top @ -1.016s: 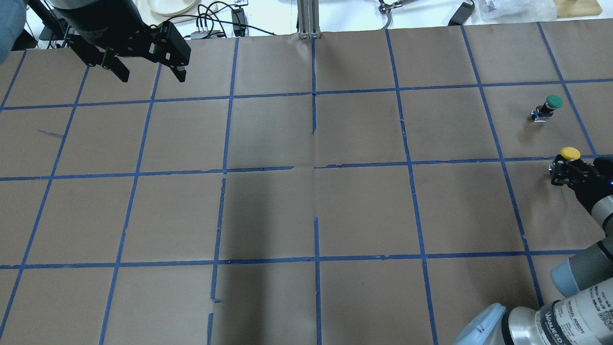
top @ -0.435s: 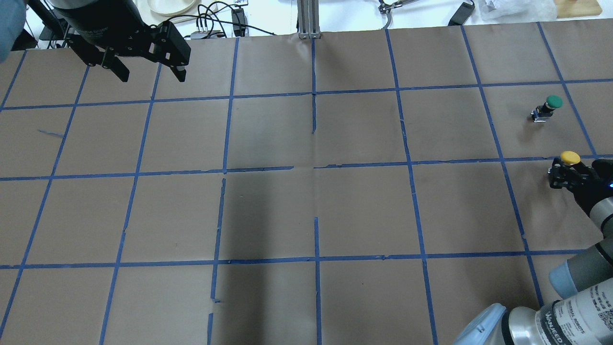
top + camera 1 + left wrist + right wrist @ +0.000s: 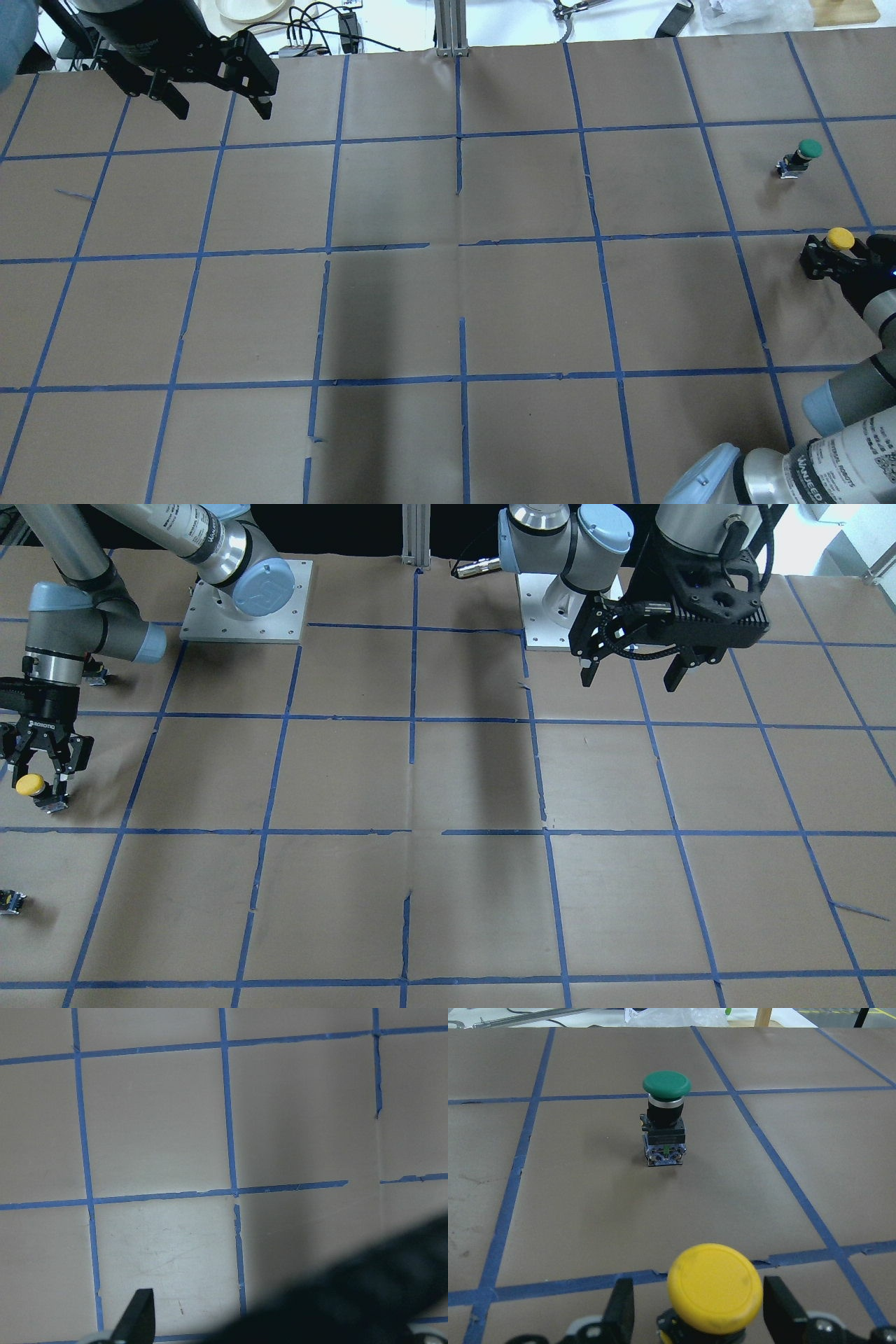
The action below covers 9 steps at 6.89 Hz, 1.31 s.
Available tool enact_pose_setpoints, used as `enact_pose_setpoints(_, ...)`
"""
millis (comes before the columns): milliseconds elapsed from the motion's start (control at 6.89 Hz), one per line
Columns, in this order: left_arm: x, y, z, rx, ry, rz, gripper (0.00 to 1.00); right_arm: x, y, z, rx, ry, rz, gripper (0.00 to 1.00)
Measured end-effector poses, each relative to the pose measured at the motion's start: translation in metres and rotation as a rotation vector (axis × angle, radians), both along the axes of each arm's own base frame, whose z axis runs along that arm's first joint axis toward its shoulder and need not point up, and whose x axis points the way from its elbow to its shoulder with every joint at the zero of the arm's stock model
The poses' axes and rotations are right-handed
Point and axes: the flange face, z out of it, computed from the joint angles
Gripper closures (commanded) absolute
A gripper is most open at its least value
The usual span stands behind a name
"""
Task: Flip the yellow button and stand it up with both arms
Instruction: 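Lower the yellow button upright onto the table with the right gripper, then open the right gripper and lift it off the yellow button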
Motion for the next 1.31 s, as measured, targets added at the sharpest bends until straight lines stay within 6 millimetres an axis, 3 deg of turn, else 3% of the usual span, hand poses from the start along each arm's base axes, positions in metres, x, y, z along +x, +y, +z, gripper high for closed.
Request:
enact_pose_setpoints(725, 0.0, 0.0, 0.001, -0.001, 0.0, 0.0, 0.0, -0.005, 0.004, -0.004, 0.082, 0.01, -0.133, 0.0)
enact_pose_setpoints(1306, 0.0, 0.0, 0.001, -0.002, 0.0, 0.0, 0.0, 0.017, -0.012, -0.002, 0.124, 0.057, -0.153, 0.0)
